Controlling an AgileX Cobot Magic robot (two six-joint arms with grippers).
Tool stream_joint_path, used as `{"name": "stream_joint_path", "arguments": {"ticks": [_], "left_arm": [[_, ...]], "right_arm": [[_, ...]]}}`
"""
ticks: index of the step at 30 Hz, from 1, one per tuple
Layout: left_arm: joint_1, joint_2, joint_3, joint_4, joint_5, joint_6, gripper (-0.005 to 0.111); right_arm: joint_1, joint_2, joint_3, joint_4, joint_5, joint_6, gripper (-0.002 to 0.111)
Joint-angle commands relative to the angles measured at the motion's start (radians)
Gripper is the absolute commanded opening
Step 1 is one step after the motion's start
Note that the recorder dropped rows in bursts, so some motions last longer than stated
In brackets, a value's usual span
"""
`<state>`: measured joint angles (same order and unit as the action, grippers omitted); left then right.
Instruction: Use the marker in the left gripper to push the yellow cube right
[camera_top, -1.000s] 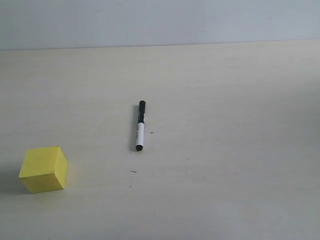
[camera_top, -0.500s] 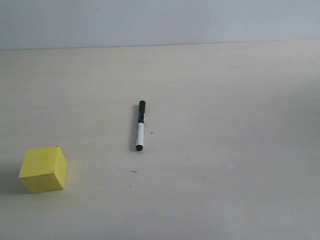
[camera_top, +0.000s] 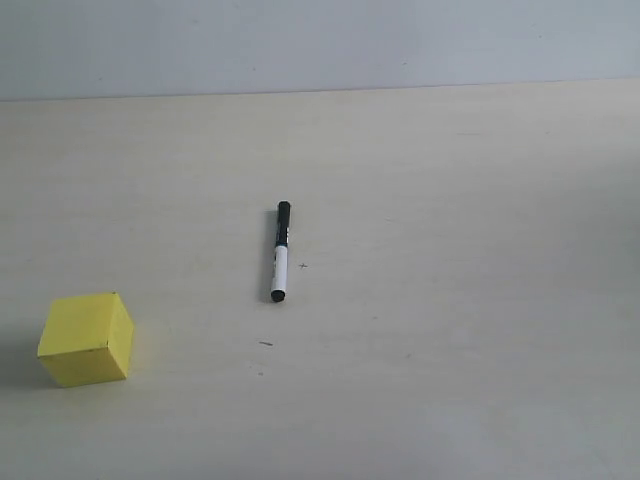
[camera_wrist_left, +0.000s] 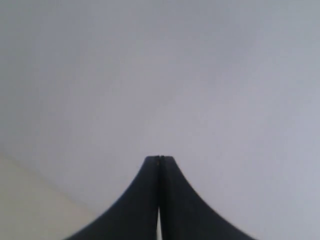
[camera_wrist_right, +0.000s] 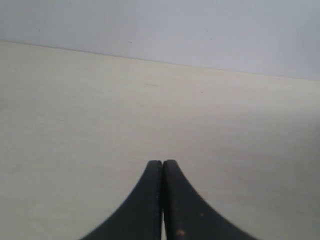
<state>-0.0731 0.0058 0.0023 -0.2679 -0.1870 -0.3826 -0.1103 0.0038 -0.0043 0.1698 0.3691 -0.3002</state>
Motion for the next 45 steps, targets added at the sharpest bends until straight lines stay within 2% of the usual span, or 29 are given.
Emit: {"name": "stream_joint_path", "arguments": {"ticks": [1, 4, 9, 12, 13, 15, 18, 20, 24, 26, 30, 33, 35, 38, 42, 45], "left_arm": [[-0.006, 0.031, -0.122, 0.031, -0.370, -0.044, 0.000], [-0.006, 0.172, -0.329, 0.055, -0.311, 0.012, 0.000], [-0.006, 0.559, -0.747, 0.136, 0.039, 0.118, 0.000], [-0.006, 0.801, -0.988, 0.153, 0.399, 0.174, 0.000], [-0.006, 0.904, -1.083, 0.153, 0.570, 0.196, 0.000], [-0.006, 1.034, -1.191, 0.153, 0.800, 0.231, 0.000], [-0.023, 1.243, -1.337, 0.133, 1.090, 0.284, 0.000], [-0.061, 1.341, -1.396, 0.129, 1.200, 0.311, 0.000], [-0.183, 1.484, -1.423, 0.144, 1.230, 0.345, 0.000], [-0.269, 1.539, -1.423, 0.182, 1.225, 0.317, 0.000], [-0.445, 1.647, -1.424, 0.363, 1.221, 0.178, 0.000], [-0.538, 1.743, -1.441, 0.492, 1.227, 0.054, 0.000], [-0.573, 1.802, -1.473, 0.496, 1.244, 0.037, 0.000], [-0.622, 1.939, -1.601, 0.422, 1.337, 0.036, 0.000], [-0.635, 2.035, -1.670, 0.361, 1.380, 0.005, 0.000], [-0.635, 2.081, -1.672, 0.303, 1.335, -0.020, 0.000]], "right_arm": [[-0.005, -0.004, 0.004, 0.007, -0.012, -0.002, 0.000], [-0.005, -0.004, 0.004, 0.007, -0.012, -0.002, 0.000], [-0.005, -0.004, 0.004, 0.007, -0.012, -0.002, 0.000], [-0.005, -0.004, 0.004, 0.007, -0.012, -0.002, 0.000], [-0.005, -0.004, 0.004, 0.007, -0.012, -0.002, 0.000], [-0.005, -0.004, 0.004, 0.007, -0.012, -0.002, 0.000], [-0.005, -0.004, 0.004, 0.007, -0.012, -0.002, 0.000], [-0.005, -0.004, 0.004, 0.007, -0.012, -0.002, 0.000], [-0.005, -0.004, 0.004, 0.007, -0.012, -0.002, 0.000], [-0.005, -0.004, 0.004, 0.007, -0.012, -0.002, 0.000], [-0.005, -0.004, 0.004, 0.007, -0.012, -0.002, 0.000], [-0.005, -0.004, 0.004, 0.007, -0.012, -0.002, 0.000], [-0.005, -0.004, 0.004, 0.007, -0.012, -0.002, 0.000], [-0.005, -0.004, 0.004, 0.007, -0.012, -0.002, 0.000], [-0.005, -0.004, 0.004, 0.007, -0.012, -0.002, 0.000], [-0.005, -0.004, 0.004, 0.007, -0.012, -0.002, 0.000]]}}
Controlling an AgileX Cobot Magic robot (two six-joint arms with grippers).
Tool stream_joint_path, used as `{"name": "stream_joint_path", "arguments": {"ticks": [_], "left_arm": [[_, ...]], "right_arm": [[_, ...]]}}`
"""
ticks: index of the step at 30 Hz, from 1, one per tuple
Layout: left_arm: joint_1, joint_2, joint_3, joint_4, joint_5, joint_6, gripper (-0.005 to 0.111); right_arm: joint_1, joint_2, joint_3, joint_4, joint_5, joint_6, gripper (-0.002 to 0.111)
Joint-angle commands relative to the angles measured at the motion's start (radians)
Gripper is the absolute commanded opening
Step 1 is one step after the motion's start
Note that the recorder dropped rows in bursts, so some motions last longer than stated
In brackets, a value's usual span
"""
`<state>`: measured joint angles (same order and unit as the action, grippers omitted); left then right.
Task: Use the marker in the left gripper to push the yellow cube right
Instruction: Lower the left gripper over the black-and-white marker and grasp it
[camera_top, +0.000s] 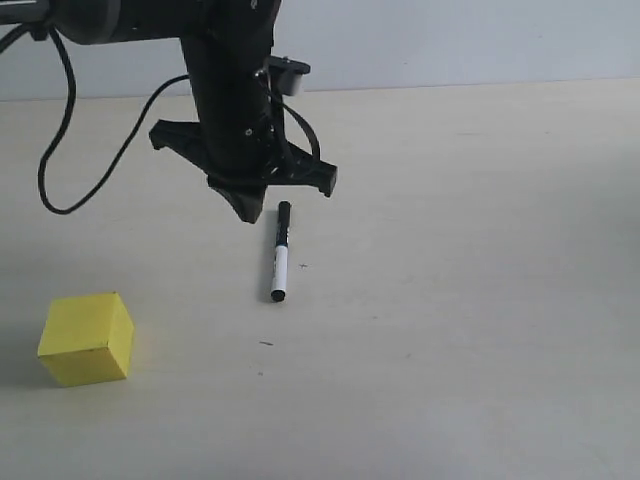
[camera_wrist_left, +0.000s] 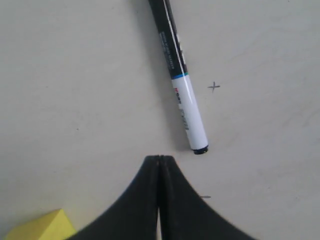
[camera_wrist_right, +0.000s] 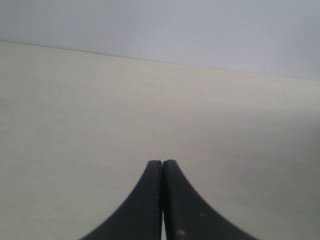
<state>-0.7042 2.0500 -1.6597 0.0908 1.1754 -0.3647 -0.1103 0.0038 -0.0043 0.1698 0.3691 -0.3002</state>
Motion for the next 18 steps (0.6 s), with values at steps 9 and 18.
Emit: {"name": "stream_joint_path", "arguments": {"ticks": [9, 18], "left_arm": [[-0.004, 0.098, -0.010, -0.082, -0.105, -0.033, 0.040], [-0.004, 0.121, -0.010, -0.070, -0.169, -0.062, 0.055]], "right_arm": [[-0.005, -0.004, 0.004, 0.007, -0.012, -0.002, 0.000], [-0.005, -0.004, 0.004, 0.007, -0.012, -0.002, 0.000]]}}
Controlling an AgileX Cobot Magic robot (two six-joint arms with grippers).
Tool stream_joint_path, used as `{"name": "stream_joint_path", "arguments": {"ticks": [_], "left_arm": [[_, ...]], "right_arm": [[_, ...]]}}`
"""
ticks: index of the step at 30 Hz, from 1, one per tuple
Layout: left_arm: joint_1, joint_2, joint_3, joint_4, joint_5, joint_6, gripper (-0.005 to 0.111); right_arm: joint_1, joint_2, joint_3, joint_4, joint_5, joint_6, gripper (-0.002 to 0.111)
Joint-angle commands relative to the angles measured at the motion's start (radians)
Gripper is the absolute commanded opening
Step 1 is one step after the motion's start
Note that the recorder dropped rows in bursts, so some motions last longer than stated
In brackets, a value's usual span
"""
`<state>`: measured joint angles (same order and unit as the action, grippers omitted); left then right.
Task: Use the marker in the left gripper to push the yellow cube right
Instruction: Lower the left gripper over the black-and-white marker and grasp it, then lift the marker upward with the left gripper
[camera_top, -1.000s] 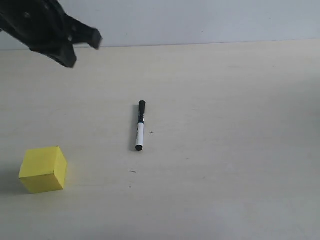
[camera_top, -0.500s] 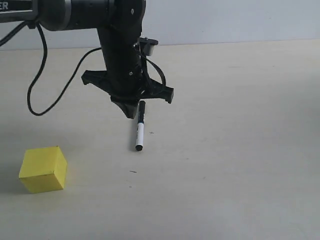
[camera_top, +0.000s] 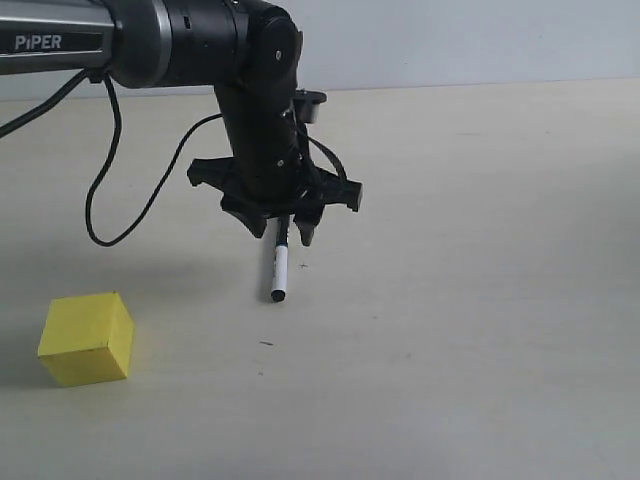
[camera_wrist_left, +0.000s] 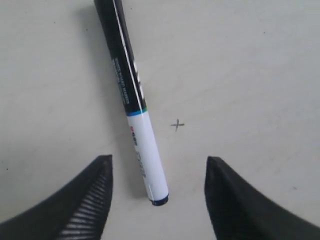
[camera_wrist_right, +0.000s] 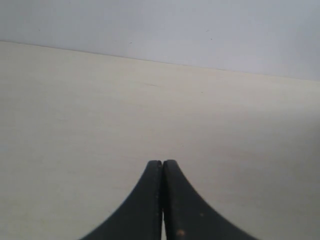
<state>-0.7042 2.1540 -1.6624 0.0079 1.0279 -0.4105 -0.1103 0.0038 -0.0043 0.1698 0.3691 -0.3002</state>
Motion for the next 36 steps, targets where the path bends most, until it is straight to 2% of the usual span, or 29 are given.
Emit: {"name": "stream_joint_path", "arguments": {"ticks": [1, 12, 36], "left_arm": [[-0.004, 0.023, -0.008, 0.018, -0.026, -0.016, 0.055], [-0.004, 0.078, -0.008, 0.086, -0.052, -0.071, 0.055], [-0.004, 0.122, 0.002, 0.082, -0.091, -0.091, 0.055]], "right_arm": [[-0.005, -0.004, 0.004, 0.007, -0.012, -0.002, 0.000], [-0.005, -0.004, 0.004, 0.007, -0.012, -0.002, 0.000], [-0.005, -0.004, 0.004, 0.007, -0.012, -0.002, 0.000]]}}
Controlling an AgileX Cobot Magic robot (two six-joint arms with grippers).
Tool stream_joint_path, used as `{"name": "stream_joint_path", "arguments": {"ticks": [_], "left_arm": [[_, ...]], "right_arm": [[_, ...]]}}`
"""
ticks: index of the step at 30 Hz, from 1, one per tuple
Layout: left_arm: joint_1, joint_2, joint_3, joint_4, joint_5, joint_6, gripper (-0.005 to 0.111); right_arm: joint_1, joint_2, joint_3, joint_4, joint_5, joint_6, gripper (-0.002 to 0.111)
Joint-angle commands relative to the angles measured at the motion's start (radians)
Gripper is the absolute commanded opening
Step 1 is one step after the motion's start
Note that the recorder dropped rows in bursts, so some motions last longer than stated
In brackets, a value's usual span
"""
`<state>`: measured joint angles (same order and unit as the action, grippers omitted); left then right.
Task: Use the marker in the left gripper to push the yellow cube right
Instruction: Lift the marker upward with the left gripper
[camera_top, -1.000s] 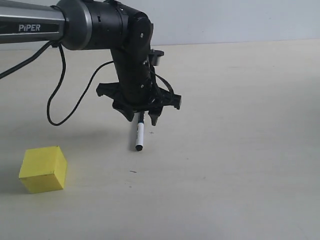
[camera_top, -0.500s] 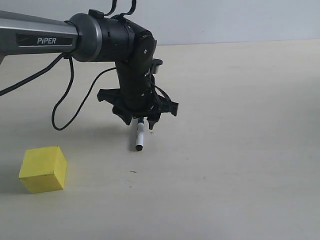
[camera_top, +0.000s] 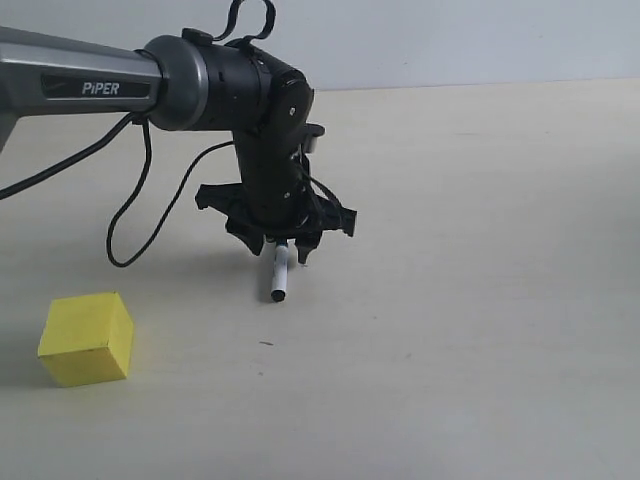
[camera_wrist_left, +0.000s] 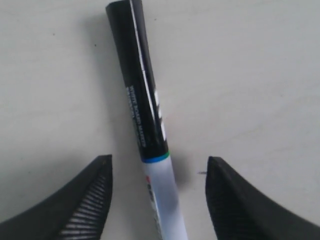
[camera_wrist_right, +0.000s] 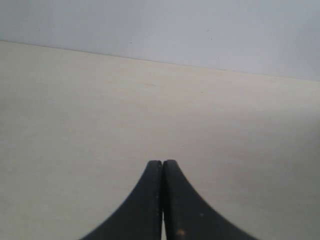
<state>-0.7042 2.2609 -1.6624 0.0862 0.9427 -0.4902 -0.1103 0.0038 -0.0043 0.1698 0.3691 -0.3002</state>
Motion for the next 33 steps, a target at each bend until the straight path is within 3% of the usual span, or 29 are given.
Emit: {"name": "stream_joint_path", "arguments": {"ticks": [1, 8, 15, 23, 29, 33], "left_arm": [[-0.004, 0.017, 0.002, 0.004, -0.006, -0.011, 0.055], [-0.004, 0.020, 0.002, 0.004, -0.007, -0.011, 0.049], [-0.004, 0.020, 0.002, 0.004, -0.009, -0.012, 0.000], [-0.002, -0.079, -0.004, 0.070, 0.005, 0.034, 0.000], [-0.002, -0.322, 0.002, 0.228, 0.127, 0.129, 0.000], [0.009, -0.537, 0.087, 0.265, 0.159, 0.228, 0.000]], "right_arm": [[-0.005, -0.004, 0.004, 0.007, -0.012, -0.002, 0.000], [-0.005, -0.004, 0.004, 0.007, -0.012, -0.002, 0.000], [-0.005, -0.004, 0.004, 0.007, -0.012, -0.002, 0.000], [-0.005, -0.004, 0.004, 0.007, -0.012, -0.002, 0.000], [-0.005, -0.004, 0.004, 0.007, -0.012, -0.002, 0.000], [-0.005, -0.004, 0.004, 0.007, -0.012, -0.002, 0.000]]}}
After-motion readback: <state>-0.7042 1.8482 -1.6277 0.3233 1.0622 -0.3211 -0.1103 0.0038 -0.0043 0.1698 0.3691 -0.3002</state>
